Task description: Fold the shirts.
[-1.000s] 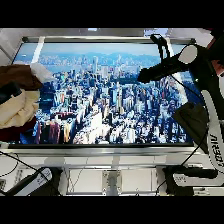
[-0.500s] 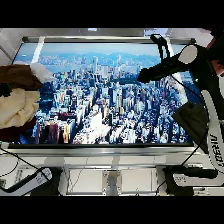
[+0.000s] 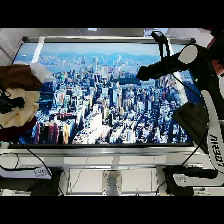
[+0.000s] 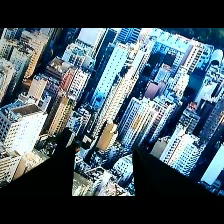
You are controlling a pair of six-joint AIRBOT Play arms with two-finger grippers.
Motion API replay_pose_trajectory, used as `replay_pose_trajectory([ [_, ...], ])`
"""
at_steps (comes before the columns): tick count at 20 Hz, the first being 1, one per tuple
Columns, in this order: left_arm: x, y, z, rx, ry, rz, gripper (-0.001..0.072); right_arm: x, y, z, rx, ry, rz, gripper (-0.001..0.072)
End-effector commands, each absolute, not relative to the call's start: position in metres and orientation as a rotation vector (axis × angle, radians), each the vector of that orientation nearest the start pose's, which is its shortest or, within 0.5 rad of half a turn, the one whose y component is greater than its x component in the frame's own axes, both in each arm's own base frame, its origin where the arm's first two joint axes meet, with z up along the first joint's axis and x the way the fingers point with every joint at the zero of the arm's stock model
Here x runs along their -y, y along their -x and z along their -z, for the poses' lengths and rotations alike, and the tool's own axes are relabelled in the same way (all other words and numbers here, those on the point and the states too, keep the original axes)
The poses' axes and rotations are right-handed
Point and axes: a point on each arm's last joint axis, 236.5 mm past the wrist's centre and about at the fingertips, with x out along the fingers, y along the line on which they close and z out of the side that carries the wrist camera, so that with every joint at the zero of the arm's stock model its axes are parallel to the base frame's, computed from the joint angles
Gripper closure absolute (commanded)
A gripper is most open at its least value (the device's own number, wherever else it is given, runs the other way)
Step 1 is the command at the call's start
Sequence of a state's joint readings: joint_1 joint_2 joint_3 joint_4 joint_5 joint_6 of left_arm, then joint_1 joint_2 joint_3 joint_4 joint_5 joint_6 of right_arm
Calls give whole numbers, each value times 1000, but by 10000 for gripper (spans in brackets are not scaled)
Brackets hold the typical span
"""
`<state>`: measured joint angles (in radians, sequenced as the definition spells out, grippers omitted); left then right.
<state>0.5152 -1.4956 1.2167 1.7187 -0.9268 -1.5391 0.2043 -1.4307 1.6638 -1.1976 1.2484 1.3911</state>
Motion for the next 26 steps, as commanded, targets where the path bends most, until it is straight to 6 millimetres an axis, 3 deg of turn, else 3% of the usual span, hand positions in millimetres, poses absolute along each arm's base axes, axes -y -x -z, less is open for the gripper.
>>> replay_pose_trajectory([
  [1, -245, -383, 69, -1242, 138, -453, 97, -182, -446, -149, -962, -51, -552, 304],
  [3, -252, -393, 67, -1199, 112, -458, 104, -188, -444, -152, -959, -79, -576, 304],
  [4, -258, -395, 65, -1183, 81, -466, 154, -192, -444, -154, -956, -92, -586, 304],
  [5, -264, -396, 62, -1177, 48, -475, 371, -193, -443, -155, -954, -99, -591, 304],
  [6, -268, -396, 59, -1177, 23, -480, 644, -194, -443, -155, -955, -103, -595, 304],
  [7, -270, -395, 55, -1181, 12, -486, 695, -194, -443, -155, -954, -106, -596, 305],
  [10, -269, -398, 32, -1194, 51, -497, 695, -194, -444, -156, -950, -106, -596, 305],
  [12, -260, -406, -4, -1170, 111, -485, 695, -194, -444, -156, -948, -105, -594, 305],
  [14, -235, -425, -51, -1093, 173, -405, 695, -192, -448, -158, -933, -104, -585, 305],
  [16, -184, -449, -105, -973, 238, -235, 695, -187, -452, -158, -920, -92, -566, 305],
  [19, -79, -471, -187, -786, 329, 82, 696, -170, -449, -158, -949, -98, -542, 310],
  [21, -10, -471, -221, -725, 369, 272, 696, -150, -440, -155, -995, -102, -518, 418],
  [23, 60, -458, -225, -772, 371, 449, 696, -126, -427, -155, -1048, -113, -490, 449],
  [26, 157, -427, -208, -867, 232, 657, 696, -91, -413, -164, -1077, -139, -435, 449],
])
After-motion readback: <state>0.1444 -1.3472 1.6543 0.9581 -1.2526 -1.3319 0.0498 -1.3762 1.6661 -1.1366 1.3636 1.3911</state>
